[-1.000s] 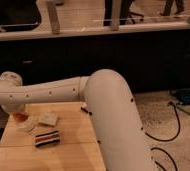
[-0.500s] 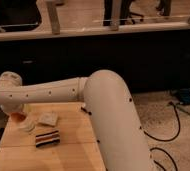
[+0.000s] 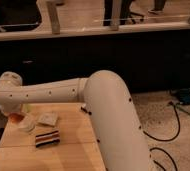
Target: Place apple in paper cup
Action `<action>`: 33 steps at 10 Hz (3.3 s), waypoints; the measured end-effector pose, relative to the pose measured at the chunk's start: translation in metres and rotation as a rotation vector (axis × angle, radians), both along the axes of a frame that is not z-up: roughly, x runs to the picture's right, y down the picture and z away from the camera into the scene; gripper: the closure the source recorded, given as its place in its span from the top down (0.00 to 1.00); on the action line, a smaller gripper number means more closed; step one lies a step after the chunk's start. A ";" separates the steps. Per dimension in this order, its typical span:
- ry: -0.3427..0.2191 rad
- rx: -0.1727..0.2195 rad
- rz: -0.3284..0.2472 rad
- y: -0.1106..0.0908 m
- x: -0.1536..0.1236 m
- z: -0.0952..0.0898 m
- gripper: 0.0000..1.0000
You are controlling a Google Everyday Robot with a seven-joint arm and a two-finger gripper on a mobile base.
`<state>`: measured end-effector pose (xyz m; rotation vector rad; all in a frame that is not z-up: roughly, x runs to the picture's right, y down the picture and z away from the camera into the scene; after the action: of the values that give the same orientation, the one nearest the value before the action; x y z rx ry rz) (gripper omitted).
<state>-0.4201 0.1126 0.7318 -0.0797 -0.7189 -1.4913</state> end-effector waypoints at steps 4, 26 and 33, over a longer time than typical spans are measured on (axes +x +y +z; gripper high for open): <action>-0.032 -0.005 -0.006 0.000 -0.003 0.001 0.28; -0.167 -0.063 -0.046 0.001 -0.018 0.005 0.24; -0.181 -0.096 -0.051 -0.003 -0.020 0.008 0.23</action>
<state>-0.4403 0.1098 0.7400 -0.0367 -0.9409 -1.5252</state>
